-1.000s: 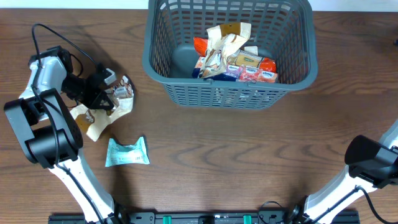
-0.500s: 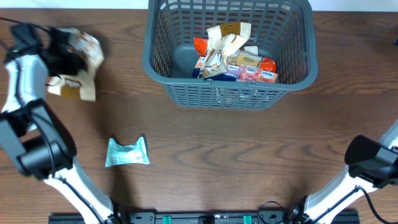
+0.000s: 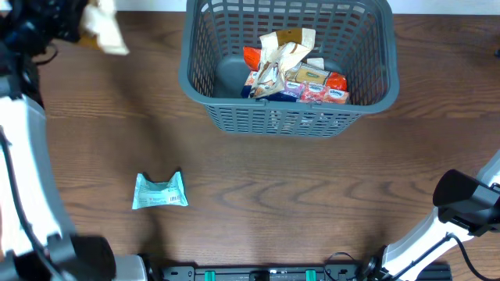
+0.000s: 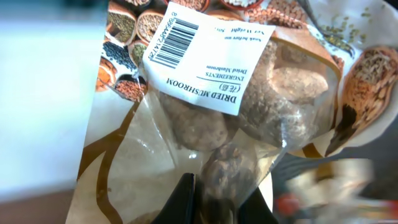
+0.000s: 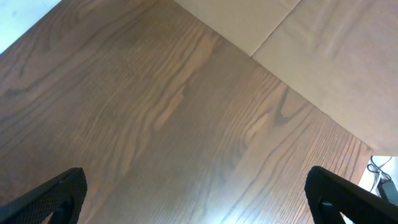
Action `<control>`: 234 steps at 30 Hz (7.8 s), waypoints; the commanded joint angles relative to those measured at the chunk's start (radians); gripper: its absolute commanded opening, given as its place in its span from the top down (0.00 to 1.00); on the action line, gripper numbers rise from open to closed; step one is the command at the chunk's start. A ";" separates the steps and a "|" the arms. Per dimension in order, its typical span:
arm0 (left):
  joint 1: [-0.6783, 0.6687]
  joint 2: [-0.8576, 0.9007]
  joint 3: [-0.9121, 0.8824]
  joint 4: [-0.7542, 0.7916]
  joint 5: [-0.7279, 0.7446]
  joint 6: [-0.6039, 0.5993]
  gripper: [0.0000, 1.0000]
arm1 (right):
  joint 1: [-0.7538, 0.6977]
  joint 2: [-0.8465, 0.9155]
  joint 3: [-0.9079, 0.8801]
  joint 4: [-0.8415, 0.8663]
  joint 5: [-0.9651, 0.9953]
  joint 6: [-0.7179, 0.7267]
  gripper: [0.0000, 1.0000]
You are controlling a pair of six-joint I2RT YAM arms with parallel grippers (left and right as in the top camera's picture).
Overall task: Pack container
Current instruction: 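Lift the mushroom bag and carry it over the basket, then lower the mushroom bag into the basket and open the left gripper, then withdraw the left gripper toward the mint-green wipes packet, then lower the left gripper onto the mint-green wipes packet and grasp it, then lift the wipes packet and swing it over the basket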
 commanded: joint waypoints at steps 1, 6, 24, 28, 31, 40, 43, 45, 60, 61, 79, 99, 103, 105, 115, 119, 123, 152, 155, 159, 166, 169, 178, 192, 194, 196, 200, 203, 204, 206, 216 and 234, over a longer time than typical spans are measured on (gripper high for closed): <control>-0.111 -0.093 0.021 0.055 0.158 -0.092 0.95 | -0.002 0.010 -0.004 0.002 0.011 0.013 0.01; -0.316 -0.170 0.021 0.115 0.157 -0.091 0.94 | -0.002 0.010 -0.004 0.002 0.010 0.013 0.01; -0.596 0.205 0.021 0.204 -0.015 -0.036 0.94 | -0.002 0.010 -0.004 0.002 0.011 0.013 0.01; -0.596 0.290 0.021 0.204 -0.015 -0.052 0.94 | -0.002 0.010 -0.004 0.002 0.011 0.013 0.01; -0.596 0.326 0.021 0.198 -0.015 -0.055 0.94 | -0.002 0.010 -0.004 0.002 0.011 0.013 0.01; -0.596 0.339 0.021 0.106 -0.094 -0.056 0.94 | -0.002 0.010 -0.004 0.002 0.011 0.013 0.01; -0.596 0.339 0.021 0.056 -0.109 -0.039 0.94 | -0.002 0.010 -0.004 0.002 0.010 0.013 0.01; -0.596 0.339 0.021 0.043 -0.109 -0.035 0.94 | -0.002 0.010 -0.004 0.002 0.010 0.013 0.01; -0.595 0.330 0.022 0.095 -0.109 -0.035 0.01 | -0.002 0.010 -0.004 0.002 0.010 0.013 0.01; -0.595 0.323 0.024 0.098 -0.109 -0.035 0.01 | -0.002 0.010 -0.004 0.002 0.010 0.013 0.01; -0.590 -0.185 0.131 -0.429 -0.801 0.225 0.01 | -0.002 0.010 -0.004 0.002 0.010 0.013 0.01; -0.590 -0.341 0.036 -1.253 -1.003 -0.147 0.01 | -0.002 0.010 -0.004 0.002 0.010 0.013 0.01; -0.590 -0.283 -0.097 -1.222 -1.022 -0.219 0.01 | -0.002 0.010 -0.004 0.002 0.010 0.013 0.01; -0.590 -0.247 -0.171 -1.174 -1.022 -0.255 0.01 | -0.002 0.010 -0.004 0.002 0.011 0.013 0.01; -0.489 -0.014 -0.370 -1.171 -1.060 -1.112 0.01 | -0.002 0.010 -0.004 0.002 0.011 0.013 0.01; -0.428 -0.028 -0.370 -1.162 -0.977 -1.348 0.01 | -0.002 0.010 -0.004 0.002 0.011 0.013 0.01; -0.395 -0.051 -0.370 -1.102 -0.863 -1.390 0.01 | -0.002 0.010 -0.004 0.002 0.010 0.013 0.01; -0.394 -0.504 -0.942 -0.801 -0.765 -1.562 0.01 | -0.002 0.010 -0.004 0.002 0.010 0.013 0.01; -0.394 -0.494 -0.990 -0.766 -0.769 -1.563 0.01 | -0.002 0.010 -0.004 0.002 0.010 0.013 0.01; -0.393 -0.472 -1.039 -0.672 -0.777 -1.562 0.01 | -0.002 0.010 -0.004 0.002 0.010 0.013 0.01; -0.391 -0.417 -1.069 -0.520 -0.812 -1.562 0.01 | -0.002 0.010 -0.004 0.002 0.011 0.013 0.01; -0.392 -0.383 -1.070 -0.512 -0.813 -1.567 0.01 | -0.002 0.010 -0.004 0.002 0.011 0.013 0.01; -0.392 -0.297 -1.073 -0.481 -0.814 -1.596 0.01 | -0.002 0.010 -0.004 0.002 0.010 0.013 0.01; -0.392 -0.228 -1.075 -0.443 -0.841 -1.596 0.01 | -0.002 0.010 -0.004 0.002 0.010 0.013 0.01; -0.392 -0.225 -1.085 -0.429 -0.840 -1.596 0.01 | -0.002 0.010 -0.004 0.002 0.010 0.013 0.01; -0.392 -0.225 -1.116 -0.387 -0.833 -1.596 0.01 | -0.002 0.010 -0.004 0.002 0.011 0.013 0.01; -0.392 -0.225 -1.163 -0.320 -0.810 -1.596 0.01 | -0.002 0.010 -0.004 0.002 0.010 0.013 0.01; -0.392 -0.226 -1.175 -0.314 -0.813 -1.595 0.01 | -0.002 0.010 -0.004 0.002 0.010 0.013 0.01; -0.392 -0.226 -1.175 -0.314 -0.814 -1.590 0.01 | -0.002 0.010 -0.004 0.002 0.011 0.013 0.01; -0.392 -0.226 -1.175 -0.313 -0.814 -1.583 0.09 | -0.002 0.010 -0.004 0.002 0.010 0.013 0.01; -0.392 -0.228 -1.174 -0.230 -0.783 -1.505 0.94 | -0.002 0.010 -0.004 0.002 0.011 0.013 0.01; -0.354 -0.413 -0.279 -0.411 -1.057 -0.605 0.94 | -0.002 0.010 -0.004 0.002 0.010 0.013 0.01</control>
